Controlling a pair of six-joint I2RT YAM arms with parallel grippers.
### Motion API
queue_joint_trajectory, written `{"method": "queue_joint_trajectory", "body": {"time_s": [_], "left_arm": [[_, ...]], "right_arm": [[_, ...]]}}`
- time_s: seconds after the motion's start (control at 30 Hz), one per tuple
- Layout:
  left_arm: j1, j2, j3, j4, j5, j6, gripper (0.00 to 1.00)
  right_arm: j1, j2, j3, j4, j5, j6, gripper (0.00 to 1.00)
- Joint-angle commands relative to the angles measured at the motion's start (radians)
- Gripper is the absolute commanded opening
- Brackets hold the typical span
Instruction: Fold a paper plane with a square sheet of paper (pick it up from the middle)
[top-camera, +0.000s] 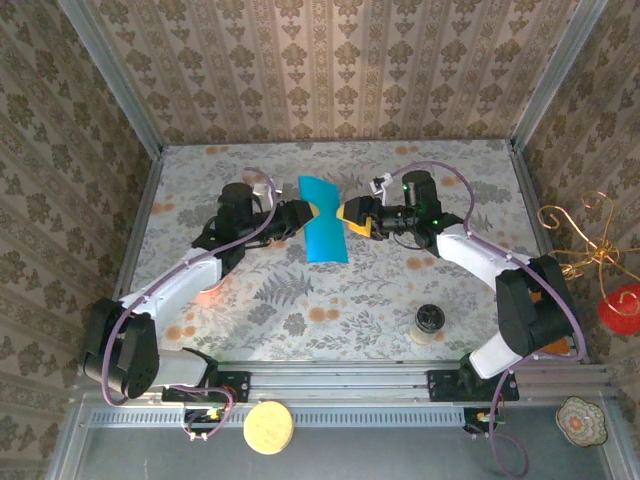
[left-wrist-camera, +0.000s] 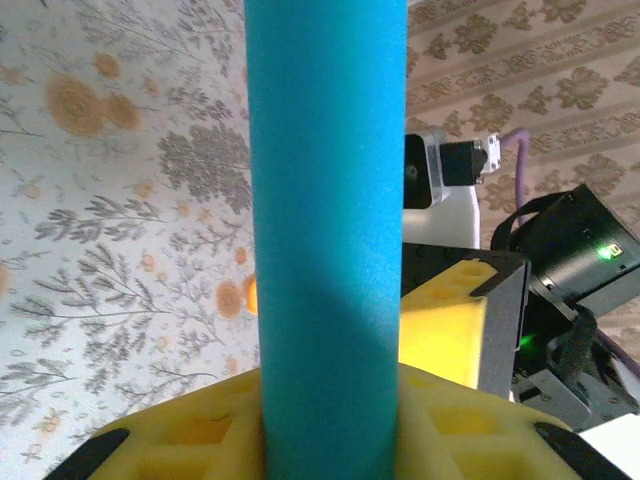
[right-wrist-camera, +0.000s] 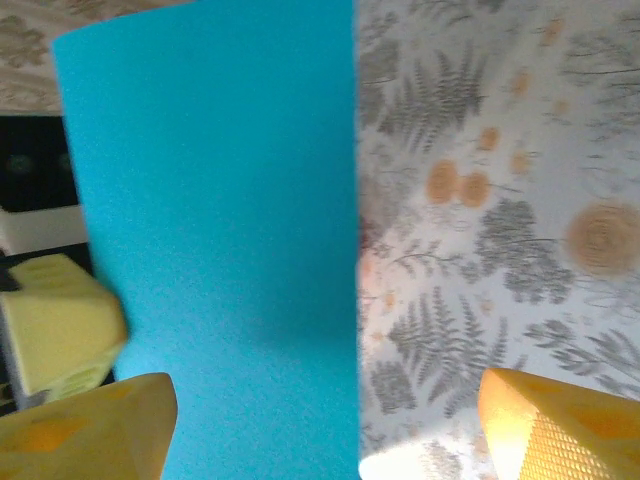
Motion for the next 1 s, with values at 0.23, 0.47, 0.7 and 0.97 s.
{"method": "queue_joint_trajectory", "body": {"time_s": [0.23,0.47,0.7,0.97], "left_arm": [[0.023,0.018,0.025,0.021,0.065,-0.043,0.32],[0.068,0.018,0.005,0.0,0.063,-0.041,0.32],[0.069,0.032,0.01,-0.003,0.085,-0.039,0.32],[0.086,0.023,0.019,-0.08,0.067,0.004,0.42]], "right_arm": [[0.026,0.009,0.031,0.086,-0.118,0.059,0.72],[0.015,-0.03,0.022,0.041,-0.108,0.047,0.45],[0.015,-0.019,0.052,-0.02,-0.096,0.028,0.24],[0.0,-0.025,0.069,-0.101,-0.043,-0.005,0.02]]}}
